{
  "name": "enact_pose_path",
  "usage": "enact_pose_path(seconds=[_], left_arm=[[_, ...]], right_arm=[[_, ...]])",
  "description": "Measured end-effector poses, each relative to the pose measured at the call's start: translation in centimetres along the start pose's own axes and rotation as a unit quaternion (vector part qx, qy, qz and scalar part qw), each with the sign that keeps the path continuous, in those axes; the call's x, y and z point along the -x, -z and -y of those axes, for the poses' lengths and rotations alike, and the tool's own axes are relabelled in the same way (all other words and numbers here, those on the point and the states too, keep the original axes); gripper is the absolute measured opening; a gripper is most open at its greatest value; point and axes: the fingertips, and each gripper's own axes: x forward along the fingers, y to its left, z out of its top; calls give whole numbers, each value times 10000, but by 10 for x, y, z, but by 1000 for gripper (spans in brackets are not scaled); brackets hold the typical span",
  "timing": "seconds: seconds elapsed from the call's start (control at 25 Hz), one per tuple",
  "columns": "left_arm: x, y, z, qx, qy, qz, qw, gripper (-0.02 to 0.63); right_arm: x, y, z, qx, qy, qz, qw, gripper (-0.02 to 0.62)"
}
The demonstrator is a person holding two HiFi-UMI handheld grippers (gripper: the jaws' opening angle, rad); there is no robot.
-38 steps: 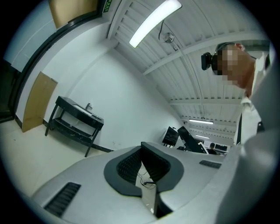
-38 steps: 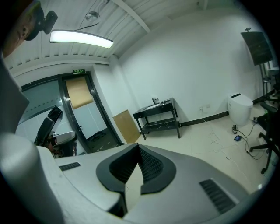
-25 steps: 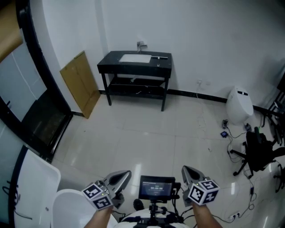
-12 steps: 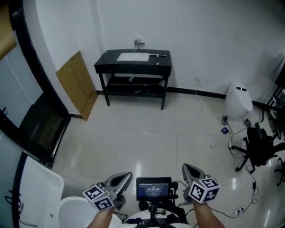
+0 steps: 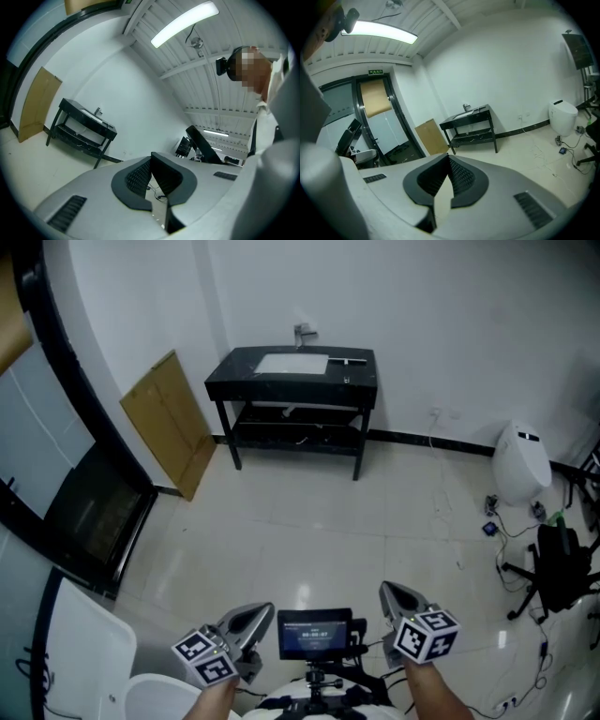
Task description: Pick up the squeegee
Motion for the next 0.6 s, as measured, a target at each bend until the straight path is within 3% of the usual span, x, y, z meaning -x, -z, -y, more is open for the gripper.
enact_pose_path(seconds=[0.28, 0.6], left_arm=[[-68, -36, -35, -158, -47, -40, 9999, -3], [-97, -55, -77, -31, -136, -132, 9998, -3]], right_arm=[[-65, -59, 35, 86, -214, 84, 9997, -6], [-115, -81, 52, 13, -185, -65, 9998, -6]])
